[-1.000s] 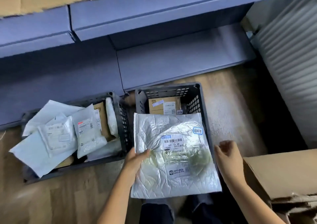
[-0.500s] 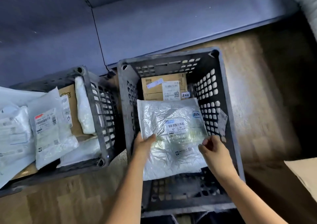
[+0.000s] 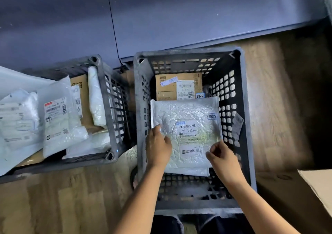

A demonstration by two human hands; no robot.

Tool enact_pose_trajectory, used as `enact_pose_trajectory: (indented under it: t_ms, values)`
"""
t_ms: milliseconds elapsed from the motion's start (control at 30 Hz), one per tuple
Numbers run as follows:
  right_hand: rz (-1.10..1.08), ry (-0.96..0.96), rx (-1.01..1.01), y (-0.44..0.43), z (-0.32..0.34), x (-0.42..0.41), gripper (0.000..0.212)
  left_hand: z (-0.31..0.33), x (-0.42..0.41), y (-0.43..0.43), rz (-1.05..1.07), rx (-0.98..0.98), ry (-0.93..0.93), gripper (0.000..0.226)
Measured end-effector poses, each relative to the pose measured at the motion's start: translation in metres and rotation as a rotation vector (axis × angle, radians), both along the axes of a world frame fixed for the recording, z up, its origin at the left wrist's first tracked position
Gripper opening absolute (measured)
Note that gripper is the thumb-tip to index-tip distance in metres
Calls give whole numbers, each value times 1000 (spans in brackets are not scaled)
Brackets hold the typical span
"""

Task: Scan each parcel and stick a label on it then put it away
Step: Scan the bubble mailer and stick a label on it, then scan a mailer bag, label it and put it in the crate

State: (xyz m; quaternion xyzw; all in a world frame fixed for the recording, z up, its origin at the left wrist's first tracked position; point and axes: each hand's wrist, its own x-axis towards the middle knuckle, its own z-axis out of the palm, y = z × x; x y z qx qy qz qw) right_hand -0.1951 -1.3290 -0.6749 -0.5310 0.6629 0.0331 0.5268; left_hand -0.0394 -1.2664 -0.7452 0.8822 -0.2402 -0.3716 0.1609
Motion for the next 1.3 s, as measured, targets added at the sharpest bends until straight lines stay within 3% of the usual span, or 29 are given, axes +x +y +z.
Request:
enact_pose_trajectory:
  t_ms: [200,433,600,767,833,1033,1233,1300]
  values:
    - [99,-39,-4,11,52,46,12,73,34,28,27,-184,-47,34]
    - [250,-124,-35,33,105,150,16,136,124,86,246,-144,-173,32]
    - [413,-150,-52,61,124,214,24,157,180,134,348,-90,-182,28]
    - [489,-128,-16,86,116,268,16,152,224,167,453,-49,-154,26]
    - [472,-115,35,94,109,288,4,146,235,176,439,-7,-125,26]
    - [345,17,176,114,64,341,79,123,251,185,418,58,-34,28]
    - [122,166,278,119,14,369,112,99,262,194,386,45,19,29]
    - [-16,163,363,122,0,374,136,93,268,197,397,45,29,28]
